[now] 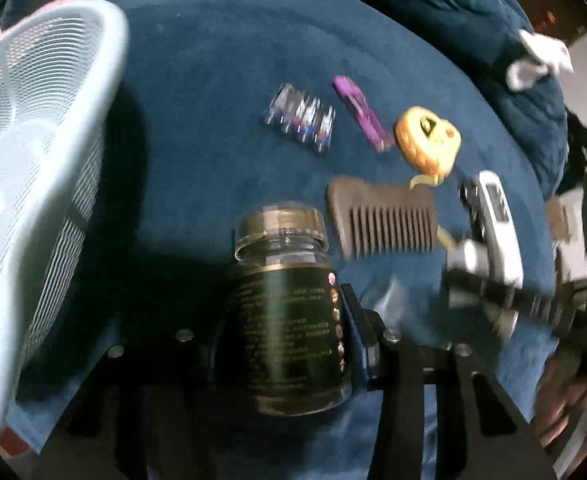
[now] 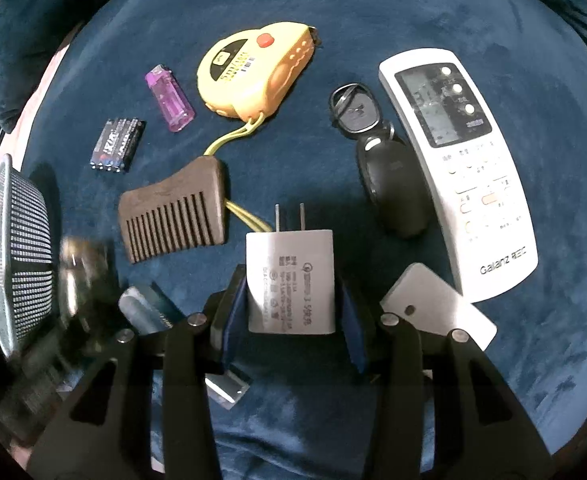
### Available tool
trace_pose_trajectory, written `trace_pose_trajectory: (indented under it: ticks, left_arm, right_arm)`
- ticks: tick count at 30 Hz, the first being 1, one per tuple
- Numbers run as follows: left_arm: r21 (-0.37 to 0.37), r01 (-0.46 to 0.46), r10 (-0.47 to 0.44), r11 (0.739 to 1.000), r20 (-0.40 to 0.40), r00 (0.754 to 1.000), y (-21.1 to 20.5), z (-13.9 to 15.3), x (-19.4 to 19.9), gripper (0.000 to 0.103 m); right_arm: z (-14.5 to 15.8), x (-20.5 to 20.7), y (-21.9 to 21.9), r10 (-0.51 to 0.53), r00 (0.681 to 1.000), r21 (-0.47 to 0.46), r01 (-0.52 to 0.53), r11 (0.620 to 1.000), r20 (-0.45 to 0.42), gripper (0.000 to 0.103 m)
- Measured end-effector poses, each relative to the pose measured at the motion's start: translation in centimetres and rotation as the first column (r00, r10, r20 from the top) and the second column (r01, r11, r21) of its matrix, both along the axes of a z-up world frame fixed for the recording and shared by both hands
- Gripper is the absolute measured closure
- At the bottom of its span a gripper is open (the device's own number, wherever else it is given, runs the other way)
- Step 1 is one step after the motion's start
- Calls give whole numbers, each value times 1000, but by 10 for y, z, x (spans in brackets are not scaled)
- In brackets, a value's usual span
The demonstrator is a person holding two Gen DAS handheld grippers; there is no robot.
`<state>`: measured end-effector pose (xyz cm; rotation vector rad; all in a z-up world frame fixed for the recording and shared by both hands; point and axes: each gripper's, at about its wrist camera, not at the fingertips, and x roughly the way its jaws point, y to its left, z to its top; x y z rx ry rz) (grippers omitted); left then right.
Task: Organize rigid objects
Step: 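Close left tool on amber pill bottle while right tool closes on white cube charger, then carry amber bottle in left tool and white charger in right tool over blue basket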
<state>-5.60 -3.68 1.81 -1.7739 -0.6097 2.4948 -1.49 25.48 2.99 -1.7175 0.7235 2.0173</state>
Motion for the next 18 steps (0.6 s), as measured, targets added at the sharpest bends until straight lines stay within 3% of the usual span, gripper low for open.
trace_pose_trajectory:
  ticks: [3,7,10,18]
  left_arm:
    - [-32,22,-23,999,-19,1000,3,-2,4,52]
    - [8,27,-27,1000,-26,999,-1,-6,2,44]
    - [-12,59,-60,998,-30,998,-2,-2,3,52]
    - [2,107,-107,994,-81,991,-5,20,14,55]
  right_arm:
    - [-5,-5,-4,15,1000,18,-15,1000,12,57]
    - [-10,-6,-6,26,1000,50,-26,998,9,58]
    - [-6,-7,-7,35,999,79,-35,996,6,62]
    - [29,-3,-24,39,993,60,-32,998,-111,63]
